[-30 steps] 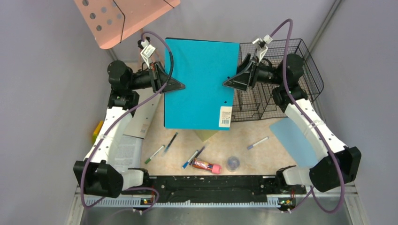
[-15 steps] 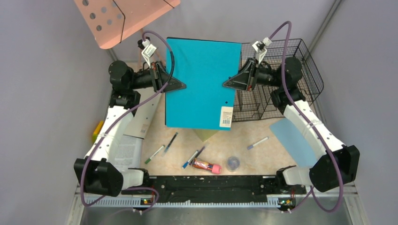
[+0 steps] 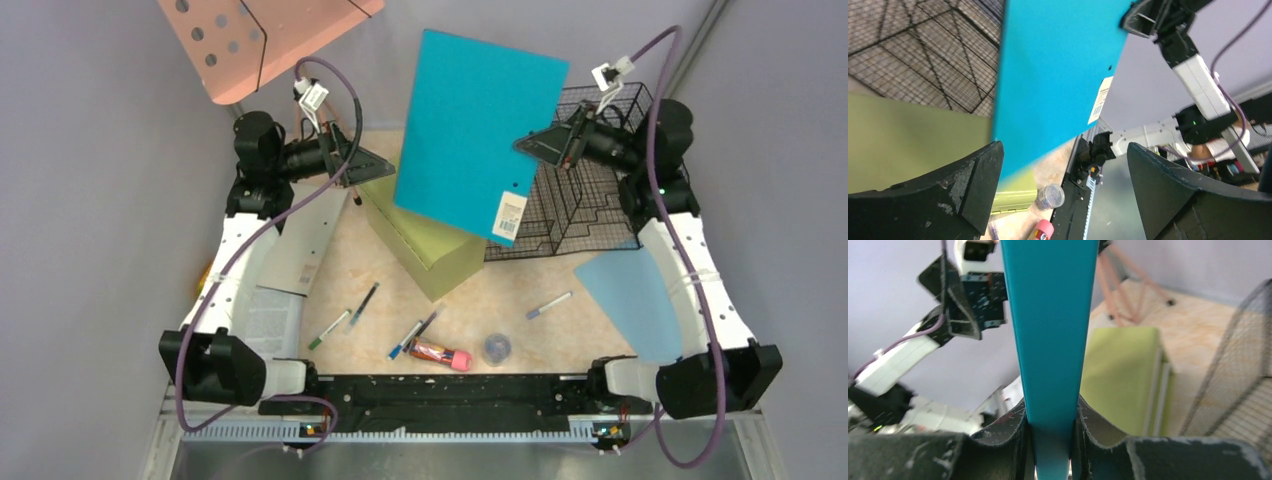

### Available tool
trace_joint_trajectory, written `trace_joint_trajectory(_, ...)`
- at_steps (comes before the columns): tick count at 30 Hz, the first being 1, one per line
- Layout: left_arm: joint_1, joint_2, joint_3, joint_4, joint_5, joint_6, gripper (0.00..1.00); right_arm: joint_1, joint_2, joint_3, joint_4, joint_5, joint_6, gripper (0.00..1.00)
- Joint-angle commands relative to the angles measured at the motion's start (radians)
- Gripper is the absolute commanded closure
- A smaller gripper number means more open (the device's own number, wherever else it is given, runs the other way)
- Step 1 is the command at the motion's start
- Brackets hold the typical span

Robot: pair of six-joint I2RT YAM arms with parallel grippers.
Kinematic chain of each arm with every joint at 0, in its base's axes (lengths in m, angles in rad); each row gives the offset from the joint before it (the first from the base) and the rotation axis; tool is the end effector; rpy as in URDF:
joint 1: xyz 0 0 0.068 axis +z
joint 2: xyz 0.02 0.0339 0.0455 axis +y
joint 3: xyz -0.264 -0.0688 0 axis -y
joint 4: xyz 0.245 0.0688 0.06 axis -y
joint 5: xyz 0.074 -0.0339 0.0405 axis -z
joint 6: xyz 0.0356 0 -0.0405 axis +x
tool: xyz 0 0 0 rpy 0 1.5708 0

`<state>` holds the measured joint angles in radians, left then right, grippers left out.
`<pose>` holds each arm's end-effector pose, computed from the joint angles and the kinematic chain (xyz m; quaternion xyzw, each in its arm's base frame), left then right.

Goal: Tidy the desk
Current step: Place the folder in the storage box.

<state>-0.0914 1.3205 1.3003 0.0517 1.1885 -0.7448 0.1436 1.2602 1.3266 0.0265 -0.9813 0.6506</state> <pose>0.2838 -0.0592 0.4271 0.1958 0.6751 -0.5977 0.3856 0.2661 0.0684 0.4497 -0.1882 0.6624 0.5448 0.4785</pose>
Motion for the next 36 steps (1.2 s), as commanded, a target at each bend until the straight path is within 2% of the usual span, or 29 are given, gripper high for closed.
trace_joint_trajectory(1,0.048,-0.057,0.051,-0.145,-0.081,0.110,0.01,-0.056,-0.106,0.122,-0.156,0.175,-0.160,1.00)
trace_joint_trajectory(5,0.056,-0.083,0.084,-0.297,-0.192,0.242,0.01,-0.059,-0.157,0.185,-0.339,0.451,-0.315,1.00)
trace_joint_trajectory(9,0.056,-0.091,0.105,-0.380,-0.276,0.315,0.02,-0.059,-0.189,0.186,-0.377,0.629,-0.374,1.00)
trace_joint_trajectory(15,0.056,-0.100,0.104,-0.412,-0.337,0.347,0.02,-0.059,-0.198,0.199,-0.374,0.737,-0.409,1.00)
trace_joint_trajectory(21,0.056,-0.086,0.112,-0.454,-0.369,0.395,0.02,-0.039,-0.153,0.230,-0.372,0.767,-0.416,1.00)
trace_joint_trajectory(36,0.055,-0.011,0.115,-0.489,-0.391,0.419,0.02,0.213,-0.026,0.159,-0.193,1.011,-0.583,1.00)
